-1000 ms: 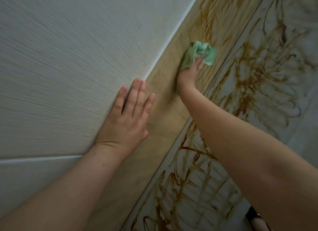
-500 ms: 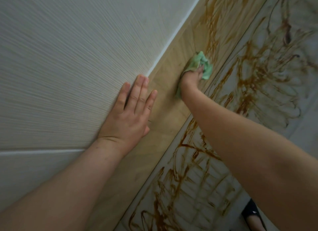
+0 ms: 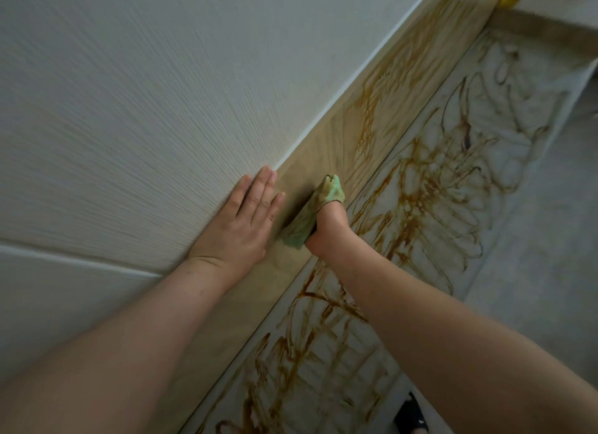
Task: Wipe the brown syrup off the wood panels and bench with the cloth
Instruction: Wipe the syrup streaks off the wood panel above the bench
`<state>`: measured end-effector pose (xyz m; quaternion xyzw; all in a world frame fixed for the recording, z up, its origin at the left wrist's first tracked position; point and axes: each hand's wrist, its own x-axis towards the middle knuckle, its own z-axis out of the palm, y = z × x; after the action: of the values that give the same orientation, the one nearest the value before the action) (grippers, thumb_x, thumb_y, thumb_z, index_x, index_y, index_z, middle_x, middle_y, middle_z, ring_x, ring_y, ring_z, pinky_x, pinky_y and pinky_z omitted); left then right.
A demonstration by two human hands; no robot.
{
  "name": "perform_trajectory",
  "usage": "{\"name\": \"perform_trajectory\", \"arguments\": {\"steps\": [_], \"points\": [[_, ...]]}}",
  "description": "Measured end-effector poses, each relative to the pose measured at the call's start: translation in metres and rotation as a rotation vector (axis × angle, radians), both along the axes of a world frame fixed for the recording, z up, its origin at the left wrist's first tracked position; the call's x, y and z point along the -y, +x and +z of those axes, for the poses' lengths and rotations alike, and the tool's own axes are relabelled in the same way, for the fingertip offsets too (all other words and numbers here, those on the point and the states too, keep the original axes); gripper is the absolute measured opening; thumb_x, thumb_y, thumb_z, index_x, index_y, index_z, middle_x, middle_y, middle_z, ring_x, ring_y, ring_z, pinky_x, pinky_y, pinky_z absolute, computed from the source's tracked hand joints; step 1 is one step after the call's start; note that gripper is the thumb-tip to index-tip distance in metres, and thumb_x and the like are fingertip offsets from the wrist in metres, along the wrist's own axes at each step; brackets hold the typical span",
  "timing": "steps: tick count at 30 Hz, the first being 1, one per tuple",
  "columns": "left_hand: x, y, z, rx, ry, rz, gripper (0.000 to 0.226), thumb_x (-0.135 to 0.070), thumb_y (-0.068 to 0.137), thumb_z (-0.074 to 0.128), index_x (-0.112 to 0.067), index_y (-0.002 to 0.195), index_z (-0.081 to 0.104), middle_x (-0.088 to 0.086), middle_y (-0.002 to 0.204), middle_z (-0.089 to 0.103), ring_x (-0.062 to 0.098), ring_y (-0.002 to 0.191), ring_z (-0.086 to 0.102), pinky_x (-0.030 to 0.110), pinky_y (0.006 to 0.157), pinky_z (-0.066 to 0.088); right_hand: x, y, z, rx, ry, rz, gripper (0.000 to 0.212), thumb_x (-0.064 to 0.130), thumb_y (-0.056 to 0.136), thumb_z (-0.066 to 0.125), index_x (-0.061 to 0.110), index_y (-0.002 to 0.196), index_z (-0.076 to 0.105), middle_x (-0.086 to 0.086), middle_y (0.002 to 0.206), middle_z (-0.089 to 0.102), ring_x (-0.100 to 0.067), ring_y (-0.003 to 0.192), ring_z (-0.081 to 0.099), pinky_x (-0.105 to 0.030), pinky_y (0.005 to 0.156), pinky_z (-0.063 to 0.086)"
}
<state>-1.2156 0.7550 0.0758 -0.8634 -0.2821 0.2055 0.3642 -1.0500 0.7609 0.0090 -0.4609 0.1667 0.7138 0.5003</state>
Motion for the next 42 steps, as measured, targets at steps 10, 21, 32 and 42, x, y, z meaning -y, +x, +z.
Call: {"name": "perform_trajectory", "arguments": {"steps": [10,21,32,42], "points": [[0.021,0.026,0.026,-0.023,-0.118,0.287,0.093,-0.059,0.1,0.029,-0.003,0.159,-0.016,0.035,0.159,-0.029,0.047,0.15,-0.029,0.058,0.113,-0.031,0.044,0.102,0.027,-0.023,0.182,0.01,0.083,0.075,0.092,0.049,0.013,0.147,0.057,-0.019,0.148,0.055,-0.042,0.136,0.051,-0.067,0.117,0.031],[-0.029,0.145,0.088,-0.045,-0.248,0.231,0.039,-0.041,0.097,0.043,-0.016,0.126,0.05,0.008,0.124,0.055,0.03,0.127,0.04,0.05,0.105,0.03,-0.013,0.139,0.035,0.123,0.171,0.049,0.078,0.071,0.101,0.038,0.021,0.16,0.038,-0.009,0.16,0.042,-0.035,0.145,0.041,-0.056,0.119,0.033],[-0.092,0.187,0.084,-0.02,-0.152,0.158,0.058,-0.029,0.085,0.058,0.003,0.134,0.06,0.022,0.141,0.056,0.04,0.138,0.039,0.054,0.127,0.016,-0.182,0.182,0.068,0.684,0.134,0.068,0.062,0.048,0.112,0.02,0.03,0.165,-0.006,-0.006,0.173,-0.011,-0.03,0.16,-0.007,-0.051,0.127,-0.003],[-0.122,0.232,0.059,-0.095,-0.117,0.16,0.077,-0.04,0.098,0.031,0.001,0.161,0.015,0.028,0.168,0.005,0.042,0.157,-0.001,0.051,0.127,-0.01,-0.102,0.111,-0.035,0.796,0.36,0.567,0.085,0.039,0.109,0.042,0.029,0.16,-0.025,-0.002,0.167,-0.033,-0.03,0.158,-0.016,-0.045,0.129,0.002]]}}
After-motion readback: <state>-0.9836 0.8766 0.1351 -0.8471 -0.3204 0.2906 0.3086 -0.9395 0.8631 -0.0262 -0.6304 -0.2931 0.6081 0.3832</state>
